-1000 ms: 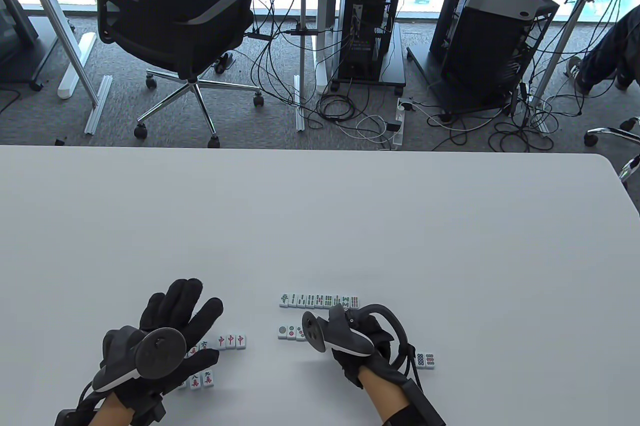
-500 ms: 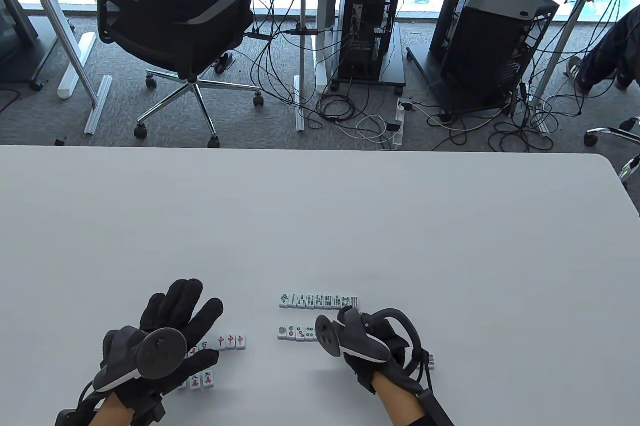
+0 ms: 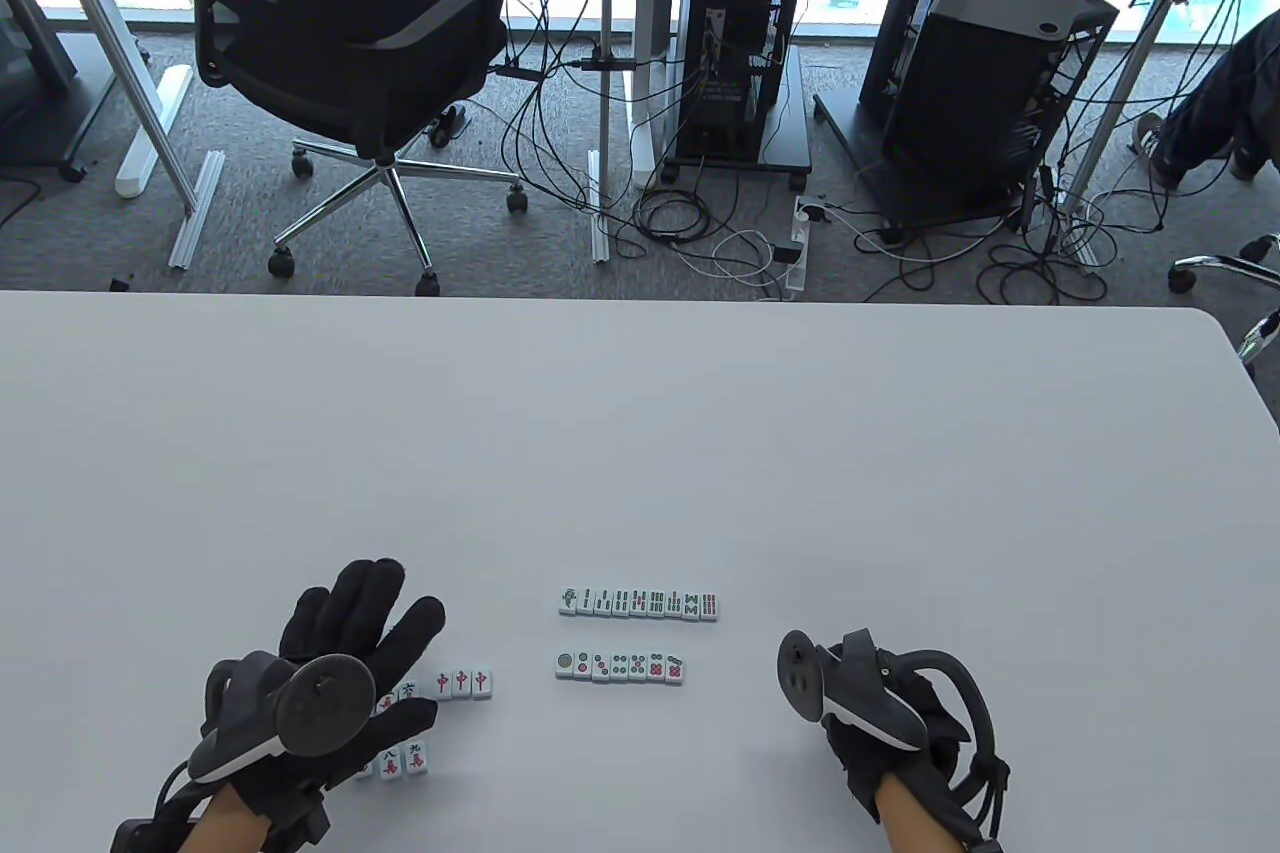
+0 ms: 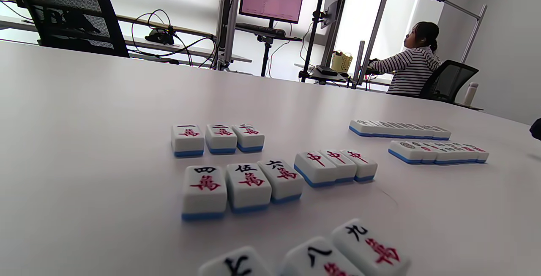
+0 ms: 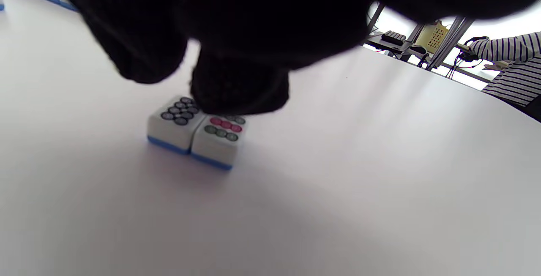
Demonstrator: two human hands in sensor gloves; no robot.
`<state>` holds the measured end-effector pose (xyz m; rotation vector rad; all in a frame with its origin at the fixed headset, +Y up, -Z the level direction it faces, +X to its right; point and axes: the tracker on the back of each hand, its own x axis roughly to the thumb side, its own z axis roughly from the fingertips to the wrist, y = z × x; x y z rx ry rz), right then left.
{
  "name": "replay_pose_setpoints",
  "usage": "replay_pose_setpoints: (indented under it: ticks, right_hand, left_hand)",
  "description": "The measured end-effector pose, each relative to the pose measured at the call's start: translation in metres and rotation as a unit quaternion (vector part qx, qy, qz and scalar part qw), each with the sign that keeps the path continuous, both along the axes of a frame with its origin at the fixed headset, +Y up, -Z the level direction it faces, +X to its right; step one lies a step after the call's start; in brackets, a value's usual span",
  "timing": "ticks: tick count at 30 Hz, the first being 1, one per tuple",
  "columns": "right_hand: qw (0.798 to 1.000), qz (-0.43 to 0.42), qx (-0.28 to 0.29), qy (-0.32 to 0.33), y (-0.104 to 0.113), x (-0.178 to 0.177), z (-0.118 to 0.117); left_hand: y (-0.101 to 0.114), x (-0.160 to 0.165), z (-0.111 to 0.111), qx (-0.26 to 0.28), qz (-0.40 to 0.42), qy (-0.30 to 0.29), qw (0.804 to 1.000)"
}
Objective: Mahjong suit sorting
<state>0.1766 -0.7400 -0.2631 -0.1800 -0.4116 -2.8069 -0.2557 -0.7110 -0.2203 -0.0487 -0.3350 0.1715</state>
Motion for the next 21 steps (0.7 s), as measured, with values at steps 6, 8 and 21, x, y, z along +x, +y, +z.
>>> replay_pose_setpoints:
  ticks: [6,8,21]
  right_hand:
    - [0.999,0.043,-0.023,0.019,-0.016,-0.003,0.001]
    - [0.999,0.046,-0.014,0.024,-0.020,-0.006,0.001]
    - [0.995,-0.004,0.026,0.091,-0.011,-0.070,-0.011]
  left_hand:
    - [-0.001,0.000,-0.001,-0.004,-0.002,0.001,1.000]
    - [0.000,0.000,-0.001,-0.003,-0.001,0.001,1.000]
    - [0.000,0.000,-0.002,-0.002,0.003,-0.001,1.000]
